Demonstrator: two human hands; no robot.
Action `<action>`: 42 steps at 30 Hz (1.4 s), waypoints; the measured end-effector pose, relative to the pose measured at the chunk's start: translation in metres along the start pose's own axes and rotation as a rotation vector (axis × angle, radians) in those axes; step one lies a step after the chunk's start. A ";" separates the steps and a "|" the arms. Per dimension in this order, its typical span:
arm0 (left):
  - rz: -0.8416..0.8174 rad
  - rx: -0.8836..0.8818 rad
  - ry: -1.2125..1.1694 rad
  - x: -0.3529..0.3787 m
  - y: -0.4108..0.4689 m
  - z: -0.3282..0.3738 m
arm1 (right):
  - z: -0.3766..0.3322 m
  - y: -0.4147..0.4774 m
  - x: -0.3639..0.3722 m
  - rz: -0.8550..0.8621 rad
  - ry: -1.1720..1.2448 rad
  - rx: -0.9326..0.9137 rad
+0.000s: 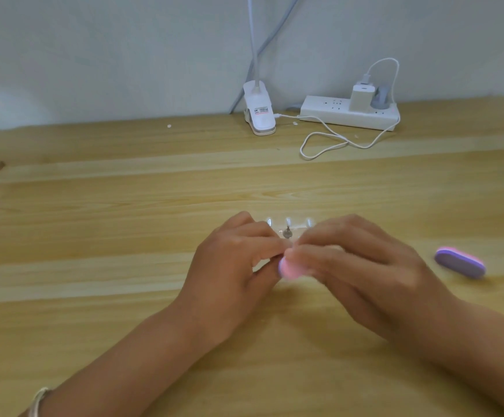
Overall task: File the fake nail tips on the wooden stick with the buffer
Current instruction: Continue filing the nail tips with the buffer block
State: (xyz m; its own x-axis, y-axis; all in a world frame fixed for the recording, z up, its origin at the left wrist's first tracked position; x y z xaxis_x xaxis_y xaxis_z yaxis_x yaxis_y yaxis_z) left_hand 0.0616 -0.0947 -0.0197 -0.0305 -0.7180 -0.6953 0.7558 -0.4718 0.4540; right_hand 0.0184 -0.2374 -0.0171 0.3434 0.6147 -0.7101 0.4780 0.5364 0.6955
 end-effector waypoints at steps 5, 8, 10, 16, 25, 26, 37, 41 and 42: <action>0.002 -0.017 0.013 -0.001 0.001 -0.002 | 0.008 0.001 -0.004 0.015 0.011 0.047; -0.040 -0.024 -0.002 0.002 0.000 -0.004 | -0.002 -0.002 0.006 -0.024 0.035 0.022; -0.037 -0.014 -0.003 0.001 0.000 -0.003 | -0.005 -0.001 0.008 -0.032 0.042 0.003; -0.037 -0.024 -0.035 0.002 0.003 -0.007 | -0.001 0.002 0.003 0.022 0.065 0.048; -0.120 0.034 -0.192 0.005 0.001 0.000 | 0.002 0.000 -0.004 0.060 0.040 0.055; -0.122 0.017 -0.191 0.005 0.001 -0.003 | 0.008 0.000 -0.007 0.065 0.021 0.084; -0.145 0.029 -0.194 0.008 0.002 -0.002 | 0.005 -0.001 -0.005 0.065 0.085 0.101; -0.153 0.030 -0.222 0.008 0.003 -0.001 | 0.006 0.000 -0.006 0.050 0.074 0.074; -0.143 0.021 -0.215 0.008 0.003 -0.002 | 0.011 0.000 -0.010 0.061 0.071 0.102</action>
State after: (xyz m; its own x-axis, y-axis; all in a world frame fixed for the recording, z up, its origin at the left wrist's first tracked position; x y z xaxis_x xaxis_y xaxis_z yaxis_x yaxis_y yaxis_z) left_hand 0.0653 -0.1011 -0.0250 -0.2762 -0.7342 -0.6202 0.7202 -0.5854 0.3723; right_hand 0.0238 -0.2500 -0.0112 0.3181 0.6856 -0.6548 0.5387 0.4377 0.7199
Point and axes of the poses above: each hand's wrist, its own y-axis towards the middle knuckle, its own x-axis out of the palm, z = x × y, the point moved 6 cm from there along y, towards the middle knuckle, and after that the axes turned 4 degrees about -x, right-handed, at the moved point
